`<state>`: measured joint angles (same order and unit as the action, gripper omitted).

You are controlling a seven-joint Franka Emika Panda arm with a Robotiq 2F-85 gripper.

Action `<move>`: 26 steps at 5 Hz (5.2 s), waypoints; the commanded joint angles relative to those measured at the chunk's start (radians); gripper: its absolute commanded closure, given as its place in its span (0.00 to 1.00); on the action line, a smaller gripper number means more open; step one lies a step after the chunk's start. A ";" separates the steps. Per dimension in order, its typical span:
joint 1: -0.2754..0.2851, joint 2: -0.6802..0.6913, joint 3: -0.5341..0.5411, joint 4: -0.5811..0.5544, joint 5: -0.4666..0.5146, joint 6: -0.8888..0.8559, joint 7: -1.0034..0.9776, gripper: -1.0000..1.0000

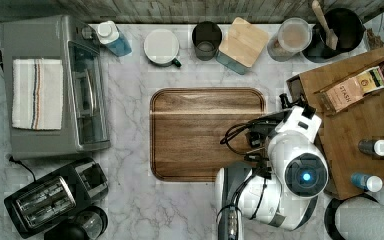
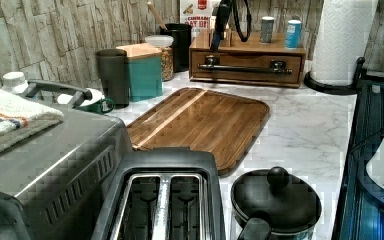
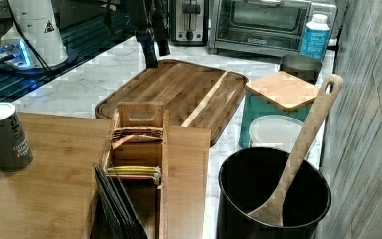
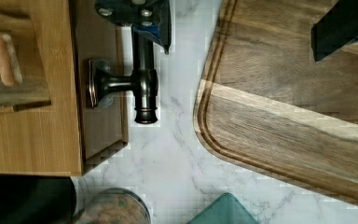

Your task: Open the drawer.

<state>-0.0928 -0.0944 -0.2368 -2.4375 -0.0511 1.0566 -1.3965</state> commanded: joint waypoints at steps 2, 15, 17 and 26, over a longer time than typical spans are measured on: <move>-0.061 0.065 -0.145 0.078 0.163 -0.060 -0.365 0.00; 0.238 0.114 -0.067 -0.222 0.196 0.021 -0.144 0.00; 0.299 0.033 0.019 -0.322 0.158 0.052 0.056 0.00; 0.296 0.012 0.052 -0.337 0.150 0.051 0.095 0.00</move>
<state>0.1132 -0.0555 -0.2705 -2.7246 0.0924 1.1553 -1.2969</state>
